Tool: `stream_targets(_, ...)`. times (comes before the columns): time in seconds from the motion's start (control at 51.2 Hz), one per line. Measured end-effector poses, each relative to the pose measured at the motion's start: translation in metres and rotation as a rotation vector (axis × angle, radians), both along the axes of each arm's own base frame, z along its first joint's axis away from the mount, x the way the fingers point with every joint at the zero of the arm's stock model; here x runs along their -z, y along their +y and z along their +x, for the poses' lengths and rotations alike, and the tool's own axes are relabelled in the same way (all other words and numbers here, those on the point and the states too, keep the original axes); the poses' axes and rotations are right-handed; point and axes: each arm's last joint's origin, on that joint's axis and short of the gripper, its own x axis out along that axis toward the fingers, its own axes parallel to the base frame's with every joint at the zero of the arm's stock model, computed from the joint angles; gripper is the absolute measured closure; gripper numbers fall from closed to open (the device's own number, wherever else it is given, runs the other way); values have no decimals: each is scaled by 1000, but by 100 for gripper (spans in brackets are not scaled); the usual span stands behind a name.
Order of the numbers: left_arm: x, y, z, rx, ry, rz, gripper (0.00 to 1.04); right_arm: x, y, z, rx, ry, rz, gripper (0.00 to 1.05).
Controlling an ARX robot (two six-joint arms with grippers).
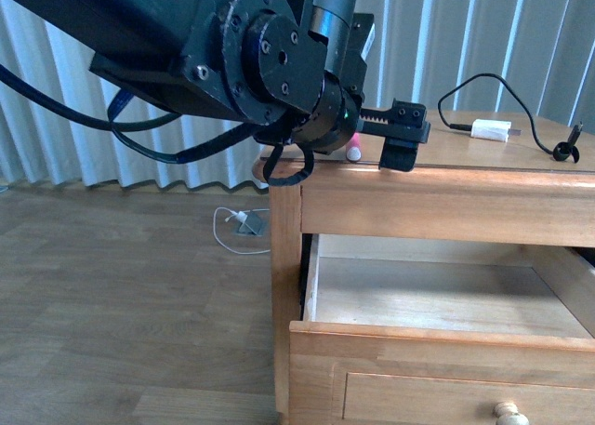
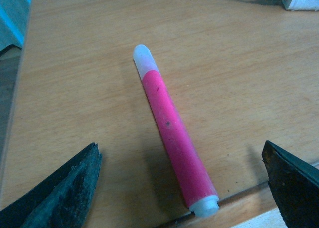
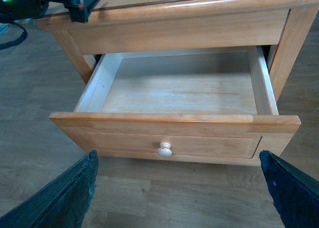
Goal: Place pink marker in drawer with both arms
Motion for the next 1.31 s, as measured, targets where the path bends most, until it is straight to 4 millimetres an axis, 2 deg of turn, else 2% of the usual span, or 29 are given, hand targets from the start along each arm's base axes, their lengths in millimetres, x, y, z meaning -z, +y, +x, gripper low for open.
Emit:
stream_targets(0.41,6,-4,5,-10,34,-19,6,0,0,0,0,0,0,8)
stream_targets(0.527,7,-4,5,-16,40,-15,24,0,0,0,0,0,0,8)
stream_targets(0.625,7,-4,4,-21,44,-9,45,0,0,0,0,0,0,8)
stream_targets(0.917,7,0,6,-37,42,-5,86,0,0,0,0,0,0,8)
stream_targets(0.995,6,1,6,-26,32,-14,90,0,0,0,0,0,0,8)
stream_targets(1.132,6,5,-1,58,9,-54,90,0,0,0,0,0,0,8)
stream_targets(1.308,-1,15,-29,302,-40,-105,90,0,0,0,0,0,0,8)
